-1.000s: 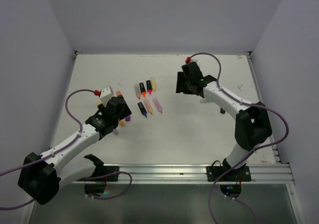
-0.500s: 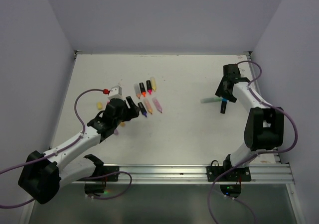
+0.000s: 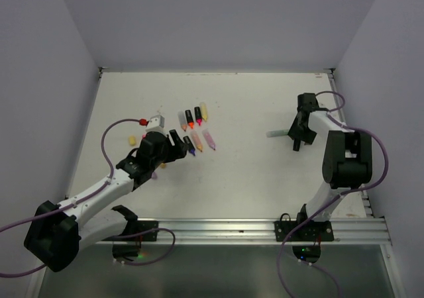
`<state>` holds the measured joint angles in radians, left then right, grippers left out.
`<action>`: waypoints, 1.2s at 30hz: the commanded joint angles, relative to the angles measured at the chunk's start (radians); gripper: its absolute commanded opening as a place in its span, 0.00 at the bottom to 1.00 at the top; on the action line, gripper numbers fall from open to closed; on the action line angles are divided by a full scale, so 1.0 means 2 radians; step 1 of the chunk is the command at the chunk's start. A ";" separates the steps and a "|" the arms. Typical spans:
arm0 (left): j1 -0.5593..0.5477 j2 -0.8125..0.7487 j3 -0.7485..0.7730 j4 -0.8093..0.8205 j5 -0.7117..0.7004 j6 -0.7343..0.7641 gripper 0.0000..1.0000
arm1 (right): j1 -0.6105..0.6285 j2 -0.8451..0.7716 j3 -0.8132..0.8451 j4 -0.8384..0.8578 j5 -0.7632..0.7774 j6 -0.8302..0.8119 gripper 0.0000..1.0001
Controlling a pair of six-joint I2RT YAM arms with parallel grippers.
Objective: Open the pen caps
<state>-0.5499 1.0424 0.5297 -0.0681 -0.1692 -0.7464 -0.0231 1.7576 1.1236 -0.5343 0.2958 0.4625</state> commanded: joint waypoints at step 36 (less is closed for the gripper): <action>0.003 0.104 0.136 0.082 0.190 0.017 0.68 | 0.174 -0.153 -0.030 0.065 -0.208 -0.072 0.00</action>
<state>-0.5499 1.2175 0.7456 0.0139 0.1032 -0.7128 0.2600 1.4647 1.0458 -0.4343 0.0353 0.3717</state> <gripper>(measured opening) 0.686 0.310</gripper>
